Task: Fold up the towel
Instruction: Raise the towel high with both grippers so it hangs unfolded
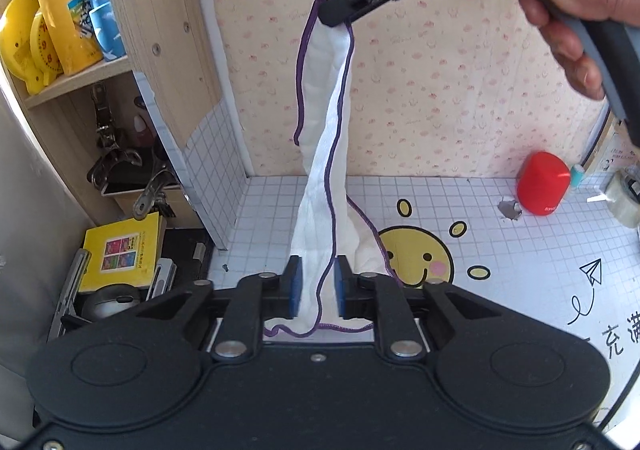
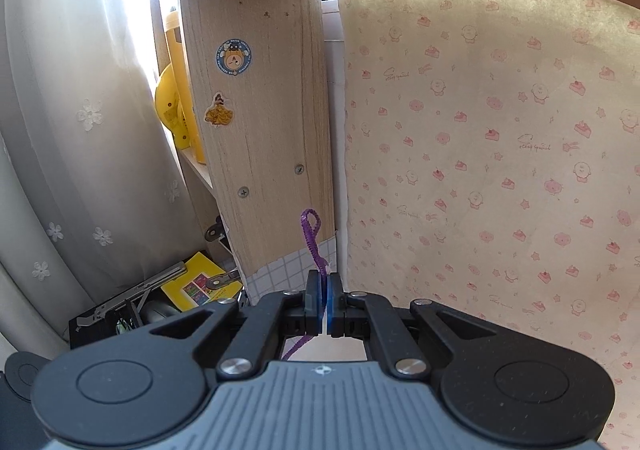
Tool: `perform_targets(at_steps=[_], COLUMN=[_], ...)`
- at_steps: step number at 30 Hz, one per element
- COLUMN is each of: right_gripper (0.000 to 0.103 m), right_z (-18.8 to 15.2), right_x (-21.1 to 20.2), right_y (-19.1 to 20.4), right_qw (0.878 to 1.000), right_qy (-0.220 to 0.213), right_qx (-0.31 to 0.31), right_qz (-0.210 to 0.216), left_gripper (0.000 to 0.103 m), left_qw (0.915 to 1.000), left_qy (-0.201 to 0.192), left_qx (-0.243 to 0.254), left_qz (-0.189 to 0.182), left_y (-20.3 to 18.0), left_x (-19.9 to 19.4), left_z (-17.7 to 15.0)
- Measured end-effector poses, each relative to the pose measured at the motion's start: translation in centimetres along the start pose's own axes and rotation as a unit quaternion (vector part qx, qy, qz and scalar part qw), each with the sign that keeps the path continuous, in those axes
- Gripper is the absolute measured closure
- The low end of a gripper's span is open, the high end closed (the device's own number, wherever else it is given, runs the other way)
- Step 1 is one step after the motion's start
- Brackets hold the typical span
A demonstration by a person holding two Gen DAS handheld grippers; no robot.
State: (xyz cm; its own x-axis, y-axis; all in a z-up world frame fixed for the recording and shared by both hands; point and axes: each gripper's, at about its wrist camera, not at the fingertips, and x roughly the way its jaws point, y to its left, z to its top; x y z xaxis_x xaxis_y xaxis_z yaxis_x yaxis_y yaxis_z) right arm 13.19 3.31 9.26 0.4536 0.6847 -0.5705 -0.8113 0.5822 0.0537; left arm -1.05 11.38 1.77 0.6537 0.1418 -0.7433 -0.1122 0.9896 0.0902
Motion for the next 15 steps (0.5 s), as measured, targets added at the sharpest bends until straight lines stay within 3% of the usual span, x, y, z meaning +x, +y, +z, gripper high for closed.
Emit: perform_targets(at_steps=[2, 5, 15], right_gripper=[0.101, 0.101, 0.101], right_z=[-0.2, -0.4, -0.8], right_x=[-0.2, -0.3, -0.5], right_y=[-0.2, -0.4, -0.8], right_qw=[1.0, 1.0, 1.0], right_qy=[0.002, 0.005, 0.013], right_qx=[0.001, 0.004, 0.012], right_qz=[-0.003, -0.007, -0.017], left_gripper=[0.041, 0.027, 0.026], left_qw=[0.9999, 0.9993, 0.9957], left_qy=[-0.006, -0.008, -0.006], left_qx=[0.013, 0.033, 0.091], left_qz=[0.003, 0.012, 0.014], left_y=[-0.4, -1.2, -3.5], left_x=[0.5, 1.5, 6.1], left_z=[-0.8, -1.8, -4.3])
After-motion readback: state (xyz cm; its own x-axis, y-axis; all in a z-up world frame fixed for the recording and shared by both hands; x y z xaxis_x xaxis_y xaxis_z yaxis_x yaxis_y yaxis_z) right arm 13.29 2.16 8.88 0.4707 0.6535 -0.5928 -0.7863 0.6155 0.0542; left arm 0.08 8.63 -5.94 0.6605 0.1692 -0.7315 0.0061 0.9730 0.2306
